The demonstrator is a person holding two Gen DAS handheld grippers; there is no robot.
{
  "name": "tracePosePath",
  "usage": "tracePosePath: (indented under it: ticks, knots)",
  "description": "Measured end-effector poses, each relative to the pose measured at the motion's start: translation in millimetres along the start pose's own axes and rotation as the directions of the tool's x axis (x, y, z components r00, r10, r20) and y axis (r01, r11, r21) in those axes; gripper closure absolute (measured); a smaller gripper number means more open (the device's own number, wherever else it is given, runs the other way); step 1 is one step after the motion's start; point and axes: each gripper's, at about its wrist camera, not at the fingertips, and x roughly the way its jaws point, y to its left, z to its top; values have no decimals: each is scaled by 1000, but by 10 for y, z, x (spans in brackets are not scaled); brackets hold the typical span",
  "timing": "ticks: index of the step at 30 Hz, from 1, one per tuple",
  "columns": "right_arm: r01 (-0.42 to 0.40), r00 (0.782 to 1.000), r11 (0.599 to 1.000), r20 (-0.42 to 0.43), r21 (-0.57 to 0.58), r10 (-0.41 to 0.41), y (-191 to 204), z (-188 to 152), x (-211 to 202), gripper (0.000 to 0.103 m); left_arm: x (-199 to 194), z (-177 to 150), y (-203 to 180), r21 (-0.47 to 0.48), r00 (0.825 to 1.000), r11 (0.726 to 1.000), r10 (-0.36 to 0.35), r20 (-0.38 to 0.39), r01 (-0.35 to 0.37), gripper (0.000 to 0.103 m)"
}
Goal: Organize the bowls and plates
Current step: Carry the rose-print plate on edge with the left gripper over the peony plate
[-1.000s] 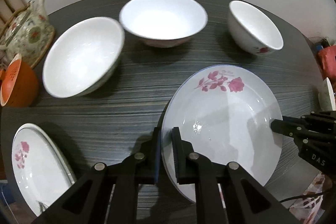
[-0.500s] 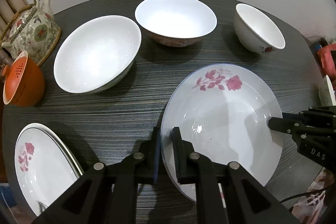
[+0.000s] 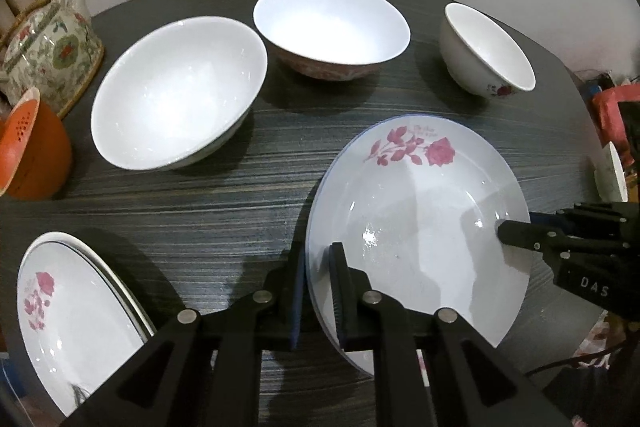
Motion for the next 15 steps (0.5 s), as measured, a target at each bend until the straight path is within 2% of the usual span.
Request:
tracePosePath:
  ticks: [15]
  knots:
    - [2,1000,1000,-13,27,-2,-48,40,0,89,27,39,32,-41,1000,999,3,-21,-4,90]
